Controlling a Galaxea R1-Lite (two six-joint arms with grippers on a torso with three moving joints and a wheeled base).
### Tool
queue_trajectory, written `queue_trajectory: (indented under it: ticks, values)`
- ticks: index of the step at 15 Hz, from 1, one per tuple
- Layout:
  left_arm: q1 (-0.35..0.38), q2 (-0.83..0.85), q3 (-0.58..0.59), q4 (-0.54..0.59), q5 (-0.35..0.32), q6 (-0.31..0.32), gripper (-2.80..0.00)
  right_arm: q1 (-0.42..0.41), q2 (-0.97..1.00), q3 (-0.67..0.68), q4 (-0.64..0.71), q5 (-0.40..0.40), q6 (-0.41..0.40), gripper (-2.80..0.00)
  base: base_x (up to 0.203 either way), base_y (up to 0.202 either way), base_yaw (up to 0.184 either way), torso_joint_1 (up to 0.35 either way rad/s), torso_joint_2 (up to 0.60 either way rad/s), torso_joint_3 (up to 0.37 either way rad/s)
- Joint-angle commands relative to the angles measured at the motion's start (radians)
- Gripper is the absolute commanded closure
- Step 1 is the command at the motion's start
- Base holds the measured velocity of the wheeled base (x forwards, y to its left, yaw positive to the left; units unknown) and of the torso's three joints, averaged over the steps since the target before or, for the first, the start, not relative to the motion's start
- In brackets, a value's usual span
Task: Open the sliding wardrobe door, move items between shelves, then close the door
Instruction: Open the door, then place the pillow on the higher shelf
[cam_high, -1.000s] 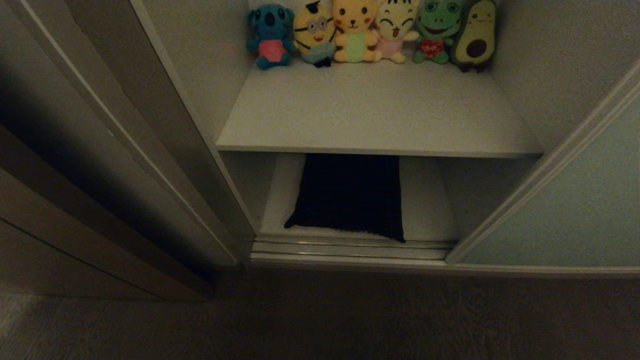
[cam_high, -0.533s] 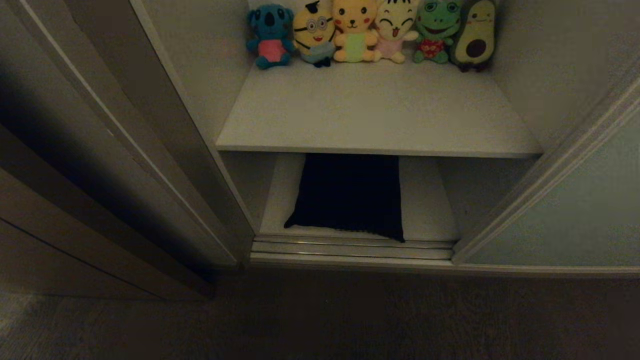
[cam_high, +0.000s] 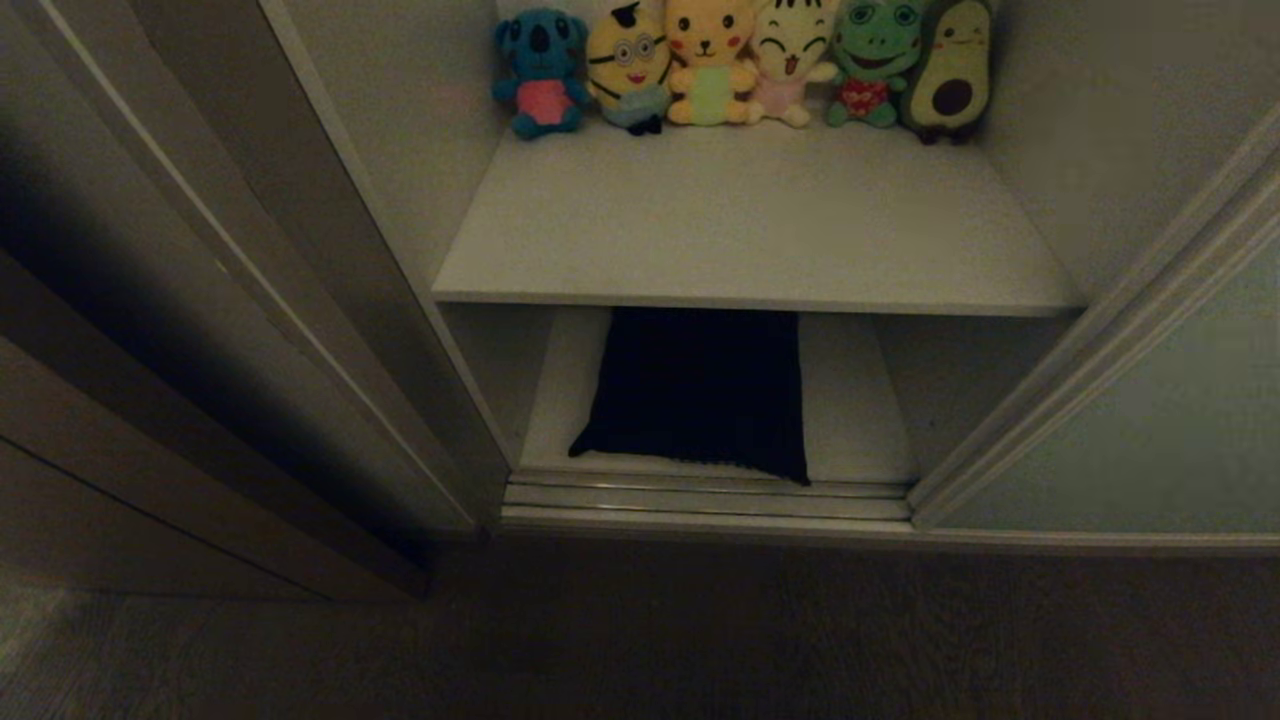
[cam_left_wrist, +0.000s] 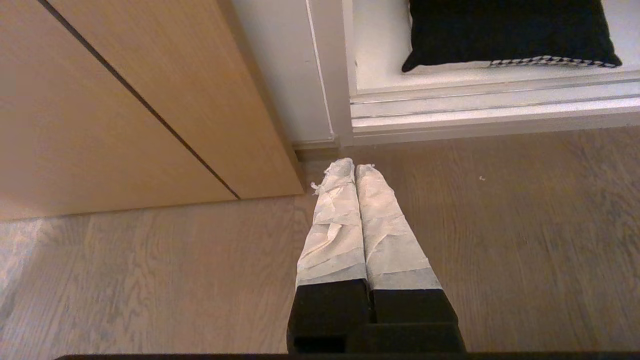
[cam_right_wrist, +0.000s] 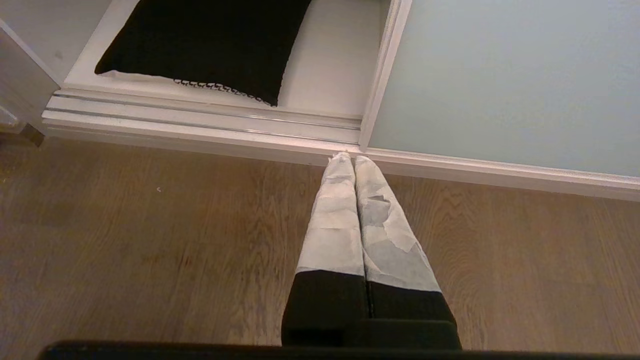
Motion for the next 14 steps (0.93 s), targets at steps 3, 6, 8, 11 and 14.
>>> queue_trajectory:
  ticks: [3, 6, 8, 11, 14]
  values:
    - [0.000, 0.004, 0.000, 0.001, 0.000, 0.001, 0.00, 0.000, 0.002, 0.000, -0.001, 0.001, 0.000, 0.00, 0.000, 0.000, 0.000, 0.000, 0.00, 0.000]
    - [0.000, 0.004, 0.000, 0.001, 0.000, 0.001, 0.00, 0.000, 0.002, 0.000, 0.001, 0.001, 0.000, 0.00, 0.000, 0.000, 0.000, 0.000, 0.00, 0.000]
    - [0.000, 0.004, 0.000, 0.001, 0.000, 0.001, 0.00, 0.000, 0.002, 0.001, 0.001, 0.001, 0.000, 0.00, 0.000, 0.000, 0.000, 0.000, 0.00, 0.000]
    - [0.000, 0.004, 0.000, 0.001, 0.000, 0.000, 0.00, 0.000, 0.002, 0.001, 0.000, 0.000, 0.000, 0.00, 0.000, 0.000, 0.000, 0.000, 0.00, 0.000]
    - [0.000, 0.004, 0.000, 0.001, 0.000, 0.001, 0.00, 0.000, 0.002, 0.000, 0.001, 0.001, 0.000, 0.00, 0.000, 0.000, 0.000, 0.000, 0.00, 0.000]
